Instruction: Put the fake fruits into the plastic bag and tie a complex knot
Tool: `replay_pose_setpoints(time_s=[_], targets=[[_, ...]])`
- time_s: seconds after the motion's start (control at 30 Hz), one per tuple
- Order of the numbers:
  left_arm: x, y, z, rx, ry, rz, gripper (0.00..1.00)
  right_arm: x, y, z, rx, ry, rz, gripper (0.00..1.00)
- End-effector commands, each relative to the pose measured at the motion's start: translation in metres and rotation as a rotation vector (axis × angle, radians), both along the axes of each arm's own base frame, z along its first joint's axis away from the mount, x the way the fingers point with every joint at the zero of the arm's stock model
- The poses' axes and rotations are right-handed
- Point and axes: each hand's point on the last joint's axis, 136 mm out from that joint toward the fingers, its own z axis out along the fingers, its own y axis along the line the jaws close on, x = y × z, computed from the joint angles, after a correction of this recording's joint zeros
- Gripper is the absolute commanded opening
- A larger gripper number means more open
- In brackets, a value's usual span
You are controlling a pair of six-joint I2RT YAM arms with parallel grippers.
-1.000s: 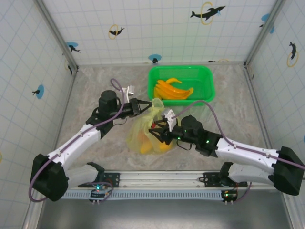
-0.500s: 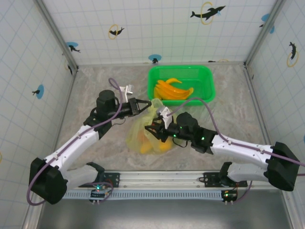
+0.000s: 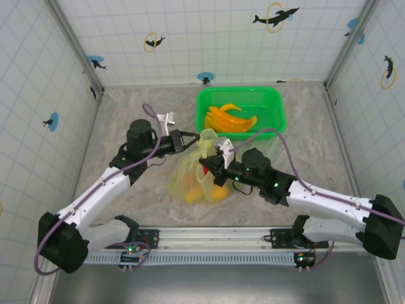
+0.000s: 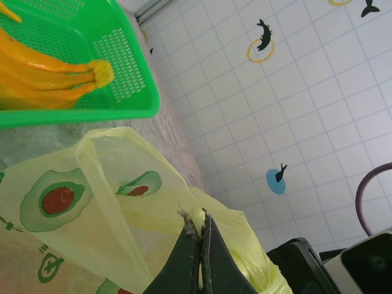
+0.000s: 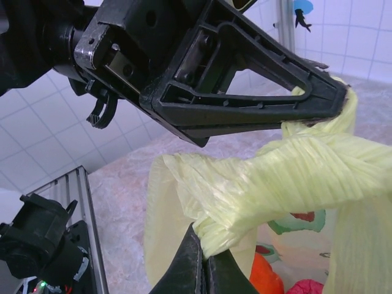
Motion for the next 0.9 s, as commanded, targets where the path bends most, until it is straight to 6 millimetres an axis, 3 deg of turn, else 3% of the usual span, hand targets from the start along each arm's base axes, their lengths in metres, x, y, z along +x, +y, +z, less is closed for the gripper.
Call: replay_pose_setpoints(time_s=[0.0,0.13,0.37,0.47,0.6,0.77,0.87], targets=[[0.004,0.006,0.022,0.009,-0.086,0.029,0.0,0.002,-0.007,0.0,0.003,-0.01,-0.027,0.0],[0.012,0.019,0.029,0.067,-0.15,0.106,0.0,0.0,-0.017,-0.01,-0.04,-0.002,-0.044,0.0],[0.033,0.057,0.032,0.192,-0.247,0.311,0.0,0.0,-0.056,-0.039,-0.125,0.021,-0.138,0.0],[0.041,0.072,0.021,0.254,-0.255,0.385,0.0,0.001,-0.071,-0.05,-0.134,0.041,-0.176,0.0],[0.05,0.093,-0.009,0.395,-0.245,0.476,0.0,0.0,-0.092,-0.085,-0.215,0.097,-0.226,0.0],[0.055,0.112,-0.034,0.485,-0.213,0.564,0.0,0.003,-0.116,-0.114,-0.247,0.149,-0.326,0.0],[0.061,0.14,-0.048,0.534,-0.175,0.654,0.0,0.008,-0.133,-0.127,-0.227,0.202,-0.406,0.0]])
